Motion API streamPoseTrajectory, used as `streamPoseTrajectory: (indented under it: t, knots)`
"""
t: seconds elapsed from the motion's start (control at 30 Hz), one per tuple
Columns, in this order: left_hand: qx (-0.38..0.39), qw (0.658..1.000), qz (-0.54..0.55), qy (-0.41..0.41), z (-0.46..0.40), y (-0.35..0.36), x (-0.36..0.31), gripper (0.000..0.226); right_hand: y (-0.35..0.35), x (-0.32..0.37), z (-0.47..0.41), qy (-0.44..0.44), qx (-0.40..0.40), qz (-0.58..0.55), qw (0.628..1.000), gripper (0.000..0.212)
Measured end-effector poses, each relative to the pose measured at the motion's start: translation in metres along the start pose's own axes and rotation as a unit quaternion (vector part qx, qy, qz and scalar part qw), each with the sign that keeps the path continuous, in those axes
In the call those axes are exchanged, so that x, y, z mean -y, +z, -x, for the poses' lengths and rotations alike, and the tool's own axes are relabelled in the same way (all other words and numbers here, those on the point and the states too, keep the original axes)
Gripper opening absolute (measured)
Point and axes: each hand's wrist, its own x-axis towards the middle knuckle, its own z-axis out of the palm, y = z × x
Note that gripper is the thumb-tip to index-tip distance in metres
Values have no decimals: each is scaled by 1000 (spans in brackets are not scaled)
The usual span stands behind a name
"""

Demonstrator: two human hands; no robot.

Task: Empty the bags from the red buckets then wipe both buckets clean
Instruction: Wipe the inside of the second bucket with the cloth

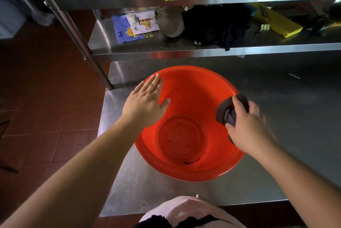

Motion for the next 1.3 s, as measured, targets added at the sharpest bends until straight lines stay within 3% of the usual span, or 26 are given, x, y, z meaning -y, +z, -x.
streamPoseTrajectory:
  t: [0.13, 0.3, 0.4, 0.5, 0.6, 0.83, 1.07, 1.17, 1.3]
  knots:
    - [0, 1000, 13, -2, 2, -3, -2, 89, 3, -1, 8, 50, -16, -74, 996, 86]
    - [-8, 998, 0, -61, 12, -14, -10, 93, -10, 1, -44, 8, -8, -63, 998, 78]
    - [-25, 999, 8, -20, 2, -26, 4, 91, -19, 2, -76, -25, 14, -46, 999, 71]
    - [33, 998, 37, 44, -1, -23, 14, 89, -23, 9, -98, -62, 24, -23, 998, 70]
    - [41, 998, 27, 34, 3, -11, 10, 88, -21, 13, -106, -82, 22, 5, 996, 72]
    - [24, 999, 41, -12, 3, -8, 3, 81, -14, -8, -61, -25, 23, -80, 996, 73]
    - [-7, 1000, 25, 9, 3, -5, -2, 76, 6, -20, 34, 28, -25, -157, 987, 39]
    - [2, 999, 39, 2, 5, -8, -6, 76, 4, -19, 26, 40, -41, -166, 984, 34]
    - [-21, 997, 38, -63, 23, -10, -13, 83, -6, -18, -17, 10, -42, -155, 987, 45]
